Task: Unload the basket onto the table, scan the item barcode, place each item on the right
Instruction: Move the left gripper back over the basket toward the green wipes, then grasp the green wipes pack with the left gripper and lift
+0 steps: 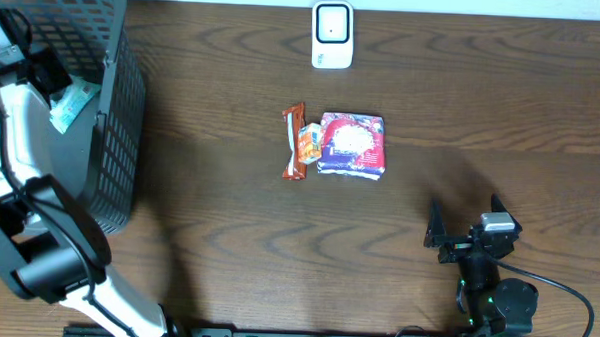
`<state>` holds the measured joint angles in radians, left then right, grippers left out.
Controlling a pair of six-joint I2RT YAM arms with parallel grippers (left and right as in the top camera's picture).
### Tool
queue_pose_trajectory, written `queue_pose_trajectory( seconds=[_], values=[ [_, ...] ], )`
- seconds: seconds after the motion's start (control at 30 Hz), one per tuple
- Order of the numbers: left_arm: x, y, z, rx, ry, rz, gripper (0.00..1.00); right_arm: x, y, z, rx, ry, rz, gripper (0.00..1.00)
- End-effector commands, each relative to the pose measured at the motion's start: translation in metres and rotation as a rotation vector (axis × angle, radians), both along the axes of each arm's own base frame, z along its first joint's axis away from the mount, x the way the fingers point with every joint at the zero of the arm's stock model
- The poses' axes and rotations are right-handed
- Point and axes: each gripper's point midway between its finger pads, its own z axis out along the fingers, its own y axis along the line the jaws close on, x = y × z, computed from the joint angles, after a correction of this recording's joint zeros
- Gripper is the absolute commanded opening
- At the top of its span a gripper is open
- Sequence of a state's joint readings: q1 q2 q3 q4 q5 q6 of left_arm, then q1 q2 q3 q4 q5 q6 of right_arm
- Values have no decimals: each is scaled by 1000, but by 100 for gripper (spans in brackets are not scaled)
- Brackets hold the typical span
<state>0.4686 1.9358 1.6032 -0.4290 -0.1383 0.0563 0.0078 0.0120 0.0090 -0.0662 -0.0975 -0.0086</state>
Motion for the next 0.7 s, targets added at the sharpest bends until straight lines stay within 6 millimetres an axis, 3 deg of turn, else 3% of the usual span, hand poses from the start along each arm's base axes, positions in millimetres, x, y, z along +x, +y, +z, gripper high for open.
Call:
queue_pose_trajectory(
  seconds=[0.0,0.3,0.43,0.57,0.67],
  values=[
    [16,-16,-37,3,97,-264,85,0,-2,-1,-7,-1,-8,99],
    [24,-10,-97,50,219,-385,88,0,-2,-1,-8,-2,-7,99],
    [32,-7,-107,62,202,-384,87,0,-2,-1,-7,-1,-8,99],
    [29,-8,-118,47,220,-385,61,0,-2,-1,-7,-1,-8,99],
    [20,-13,-136,17,259,-389,56,0,-2,-1,-7,-1,-8,99]
  ],
)
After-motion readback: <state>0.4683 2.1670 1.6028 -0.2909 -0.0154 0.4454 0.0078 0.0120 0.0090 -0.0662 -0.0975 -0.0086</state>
